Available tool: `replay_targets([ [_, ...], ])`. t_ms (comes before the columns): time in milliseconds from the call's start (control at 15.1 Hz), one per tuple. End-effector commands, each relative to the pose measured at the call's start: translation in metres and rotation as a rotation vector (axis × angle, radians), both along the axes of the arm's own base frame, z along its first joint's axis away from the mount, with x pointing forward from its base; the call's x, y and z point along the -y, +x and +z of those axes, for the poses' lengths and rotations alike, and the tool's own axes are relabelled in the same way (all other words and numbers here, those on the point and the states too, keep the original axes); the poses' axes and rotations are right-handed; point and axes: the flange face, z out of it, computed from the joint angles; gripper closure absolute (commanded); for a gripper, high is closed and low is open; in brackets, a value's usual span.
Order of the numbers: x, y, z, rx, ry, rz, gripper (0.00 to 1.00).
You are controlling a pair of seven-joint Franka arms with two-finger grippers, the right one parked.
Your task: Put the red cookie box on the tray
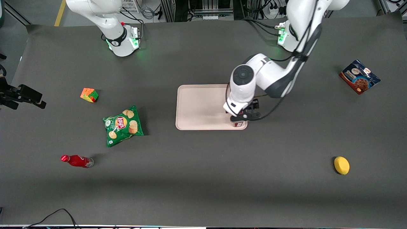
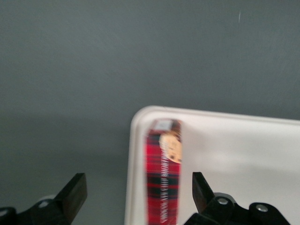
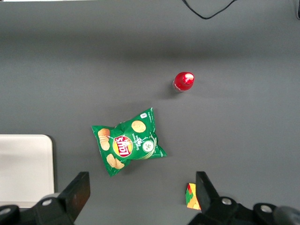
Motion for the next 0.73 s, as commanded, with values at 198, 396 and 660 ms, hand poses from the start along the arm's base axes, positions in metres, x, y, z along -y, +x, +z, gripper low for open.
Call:
replay_targets([
  [198, -0.134, 0.072, 0.149, 0.024, -0.083, 0.053, 0.0],
  [396, -0.194, 0.078, 0.215, 0.033, -0.07, 0.049, 0.0],
  [660, -0.254, 0.059, 0.302, 0.038, -0.057, 0.009, 0.0],
])
